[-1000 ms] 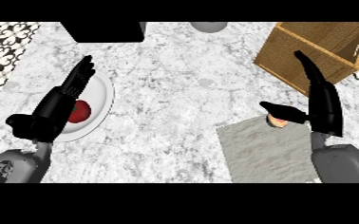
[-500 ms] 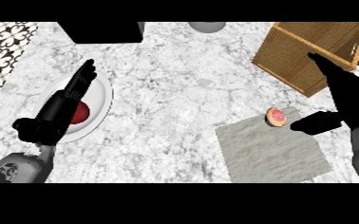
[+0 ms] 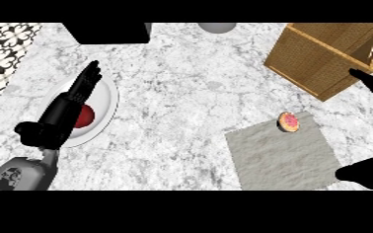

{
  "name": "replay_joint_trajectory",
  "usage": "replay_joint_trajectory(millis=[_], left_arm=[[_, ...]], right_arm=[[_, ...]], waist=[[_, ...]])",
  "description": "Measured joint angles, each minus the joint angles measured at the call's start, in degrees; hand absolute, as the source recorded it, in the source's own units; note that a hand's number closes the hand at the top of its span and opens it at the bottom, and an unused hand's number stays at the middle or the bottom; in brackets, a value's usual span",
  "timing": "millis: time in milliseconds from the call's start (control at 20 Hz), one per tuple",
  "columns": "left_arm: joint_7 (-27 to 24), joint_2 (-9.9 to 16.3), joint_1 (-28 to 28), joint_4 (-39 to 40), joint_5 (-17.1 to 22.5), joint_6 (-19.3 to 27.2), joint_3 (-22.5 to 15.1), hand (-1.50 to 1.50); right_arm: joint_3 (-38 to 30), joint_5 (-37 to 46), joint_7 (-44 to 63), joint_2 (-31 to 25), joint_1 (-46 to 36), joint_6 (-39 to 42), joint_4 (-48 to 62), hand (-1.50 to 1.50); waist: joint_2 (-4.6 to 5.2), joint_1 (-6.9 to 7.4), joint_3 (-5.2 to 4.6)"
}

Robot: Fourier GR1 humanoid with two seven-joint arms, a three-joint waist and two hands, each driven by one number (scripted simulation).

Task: Pick the cupcake from the placemat and place it in the basket

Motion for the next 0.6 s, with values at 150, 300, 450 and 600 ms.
replay_joint_trajectory(millis=[150, 300, 450, 600], left_arm=[[0.0, -1.2, -0.3, 0.3, -0.6, -0.9, 0.8, 0.0], [0.3, -1.9, -0.8, 1.0, -1.2, -2.4, 1.9, 0.0], [0.0, -2.2, 0.5, -0.2, -2.1, -3.5, 2.7, 0.0], [1.2, -2.8, -0.3, -0.4, -2.7, -4.5, 3.9, 0.0]], right_arm=[[-3.3, -2.4, 0.1, -0.9, 1.5, 1.0, -2.0, -1.5], [-4.8, -1.4, -0.8, 0.2, 3.7, 1.4, -2.8, -1.5], [-5.2, 2.5, -3.9, 2.9, 6.5, 0.8, -1.7, -1.5], [-4.2, 6.6, -6.5, 6.0, 7.1, -0.7, 0.9, -1.5]], waist=[[0.13, 0.39, 0.04], [0.22, 0.66, 0.06], [0.27, 0.93, 0.09], [0.33, 1.1, 0.11]])
